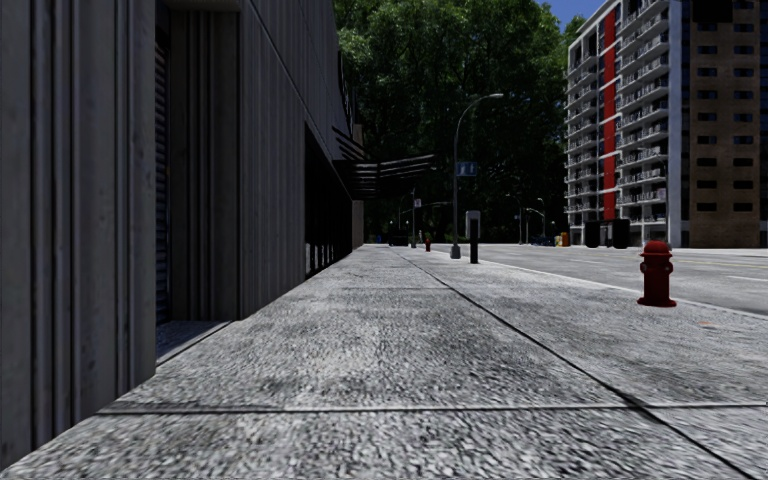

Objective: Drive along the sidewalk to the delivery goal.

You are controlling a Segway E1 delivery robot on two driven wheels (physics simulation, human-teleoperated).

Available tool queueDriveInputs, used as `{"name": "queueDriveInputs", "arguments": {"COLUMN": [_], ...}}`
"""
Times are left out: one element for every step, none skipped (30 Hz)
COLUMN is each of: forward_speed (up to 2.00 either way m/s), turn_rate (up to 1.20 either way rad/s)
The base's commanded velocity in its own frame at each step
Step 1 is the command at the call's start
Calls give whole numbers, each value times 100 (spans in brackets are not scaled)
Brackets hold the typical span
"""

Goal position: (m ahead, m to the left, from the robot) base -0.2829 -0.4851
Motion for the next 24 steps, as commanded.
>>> {"name": "queueDriveInputs", "arguments": {"forward_speed": [0,0,0,0,0,0,0,0,0,0,0,0,0,0,0,0,0,0,0,0,0,0,0,0], "turn_rate": [0,0,0,0,0,0,0,0,0,0,0,0,0,0,0,0,0,0,0,0,0,0,0,0]}}
